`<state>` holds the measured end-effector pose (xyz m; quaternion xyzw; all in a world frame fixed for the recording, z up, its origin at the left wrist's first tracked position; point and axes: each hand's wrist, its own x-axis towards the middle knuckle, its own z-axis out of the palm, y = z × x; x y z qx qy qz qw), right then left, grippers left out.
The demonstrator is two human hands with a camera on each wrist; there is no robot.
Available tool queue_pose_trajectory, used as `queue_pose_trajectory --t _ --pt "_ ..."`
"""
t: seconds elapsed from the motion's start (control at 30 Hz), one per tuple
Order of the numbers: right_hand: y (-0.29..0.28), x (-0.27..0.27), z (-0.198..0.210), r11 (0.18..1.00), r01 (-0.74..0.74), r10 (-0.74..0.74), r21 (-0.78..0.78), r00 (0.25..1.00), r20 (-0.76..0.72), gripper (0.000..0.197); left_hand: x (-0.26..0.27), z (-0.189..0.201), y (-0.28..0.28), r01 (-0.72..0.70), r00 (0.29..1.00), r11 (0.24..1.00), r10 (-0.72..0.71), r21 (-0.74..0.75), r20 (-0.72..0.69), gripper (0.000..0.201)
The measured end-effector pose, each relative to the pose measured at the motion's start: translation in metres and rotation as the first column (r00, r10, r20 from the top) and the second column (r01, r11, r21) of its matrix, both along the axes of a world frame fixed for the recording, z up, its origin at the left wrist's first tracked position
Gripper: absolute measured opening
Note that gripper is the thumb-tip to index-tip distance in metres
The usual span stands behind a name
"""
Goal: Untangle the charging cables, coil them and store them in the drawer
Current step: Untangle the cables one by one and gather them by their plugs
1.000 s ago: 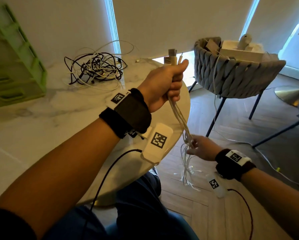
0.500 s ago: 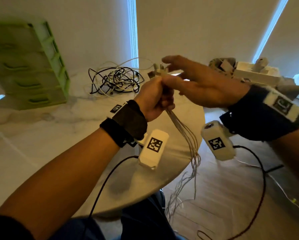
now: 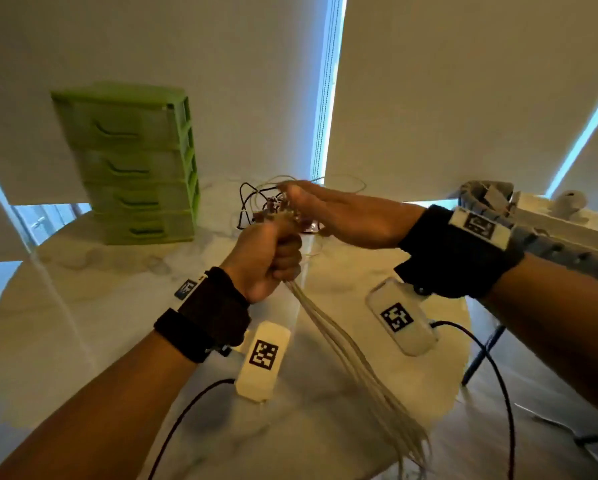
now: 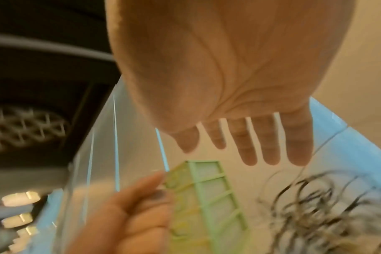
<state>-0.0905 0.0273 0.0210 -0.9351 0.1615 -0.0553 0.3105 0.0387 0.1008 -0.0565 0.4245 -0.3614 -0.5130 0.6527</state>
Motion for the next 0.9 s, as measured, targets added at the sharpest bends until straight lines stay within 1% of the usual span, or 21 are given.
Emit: queue_pose_trajectory --t 0.03,0.07,0.13,0.17,0.2,0.27,0.4,0.43,0.47,0.5,0.53,0.57,0.63,0.67,0.7,0.73,0.77,0.8,0.83,0.87,0.9 --pt "-0.016 0.007 -0.002 0.997 0.068 -0.069 -0.039 0.998 -0.004 0.053 0.014 0.000 0.000 -0.014 0.998 1.000 0.014 -0.009 -0.054 0.042" --pt "-0.033 0.013 -0.005 0.979 0.145 -0.149 -0.140 0.989 -0.019 0.052 0.029 -0.001 -0.001 -0.035 0.994 0.999 0.033 -0.019 -0.104 0.046" --pt "-0.066 0.027 -0.016 0.891 0.219 -0.277 -0.399 0.956 -0.093 0.051 0.056 -0.007 0.000 -0.097 0.979 0.995 0.091 -0.024 -0.182 0.052" --pt "-0.079 0.035 -0.023 0.850 0.225 -0.322 -0.477 0.937 -0.133 0.053 0.067 -0.012 0.000 -0.126 0.971 0.992 0.119 -0.021 -0.207 0.053" --pt "-0.089 0.043 -0.030 0.831 0.227 -0.351 -0.508 0.923 -0.161 0.056 0.077 -0.017 -0.001 -0.146 0.964 0.989 0.138 -0.018 -0.229 0.053" --pt "-0.105 0.061 -0.039 0.828 0.254 -0.382 -0.500 0.908 -0.171 0.068 0.089 -0.023 -0.003 -0.157 0.953 0.987 0.147 -0.018 -0.265 0.052" --pt "-0.128 0.102 -0.048 0.797 0.356 -0.459 -0.487 0.882 -0.106 0.095 0.099 -0.029 -0.005 -0.128 0.953 0.992 0.121 -0.007 -0.279 0.051" --pt "-0.133 0.111 -0.049 0.788 0.373 -0.477 -0.489 0.873 -0.101 0.095 0.100 -0.030 -0.005 -0.130 0.955 0.992 0.126 0.004 -0.267 0.050" --pt "-0.137 0.119 -0.051 0.778 0.364 -0.488 -0.512 0.864 -0.126 0.089 0.102 -0.032 -0.005 -0.137 0.958 0.990 0.139 0.023 -0.251 0.047" --pt "-0.142 0.125 -0.053 0.770 0.332 -0.488 -0.545 0.856 -0.168 0.074 0.103 -0.034 -0.005 -0.145 0.960 0.988 0.151 0.046 -0.237 0.043" --pt "-0.142 0.130 -0.055 0.771 0.297 -0.482 -0.563 0.851 -0.210 0.054 0.105 -0.035 -0.005 -0.150 0.960 0.987 0.160 0.063 -0.231 0.039" --pt "-0.140 0.134 -0.057 0.788 0.269 -0.457 -0.554 0.858 -0.234 0.036 0.108 -0.036 -0.005 -0.153 0.959 0.986 0.166 0.073 -0.231 0.034" --pt "-0.135 0.138 -0.061 0.858 0.250 -0.369 -0.450 0.908 -0.200 0.017 0.112 -0.038 -0.005 -0.162 0.957 0.984 0.176 0.078 -0.232 0.024" --pt "-0.131 0.137 -0.060 0.887 0.254 -0.326 -0.385 0.936 -0.135 0.011 0.114 -0.038 -0.005 -0.172 0.953 0.982 0.186 0.079 -0.238 0.019" --pt "-0.127 0.136 -0.059 0.904 0.267 -0.293 -0.334 0.956 -0.028 0.007 0.116 -0.039 -0.005 -0.185 0.948 0.979 0.199 0.082 -0.249 0.015" --pt "-0.121 0.132 -0.058 0.914 0.274 -0.258 -0.298 0.962 0.093 0.003 0.117 -0.040 -0.006 -0.194 0.942 0.977 0.210 0.085 -0.263 0.012" --pt "-0.115 0.128 -0.057 0.927 0.252 -0.209 -0.278 0.962 0.174 0.002 0.120 -0.042 -0.006 -0.202 0.936 0.975 0.219 0.090 -0.274 0.013" --pt "-0.109 0.124 -0.057 0.943 0.194 -0.145 -0.271 0.971 0.192 0.006 0.121 -0.044 -0.006 -0.208 0.933 0.973 0.228 0.099 -0.279 0.017" --pt "-0.107 0.119 -0.058 0.955 0.115 -0.079 -0.273 0.987 0.139 0.010 0.123 -0.047 -0.006 -0.219 0.929 0.969 0.242 0.114 -0.280 0.021" --pt "-0.105 0.113 -0.059 0.963 0.040 -0.036 -0.267 0.999 0.020 0.016 0.125 -0.048 -0.007 -0.234 0.923 0.963 0.263 0.133 -0.280 0.024" --pt "-0.105 0.106 -0.059 0.969 -0.019 -0.013 -0.245 0.992 -0.129 0.025 0.126 -0.050 -0.007 -0.252 0.917 0.955 0.286 0.153 -0.276 0.025"
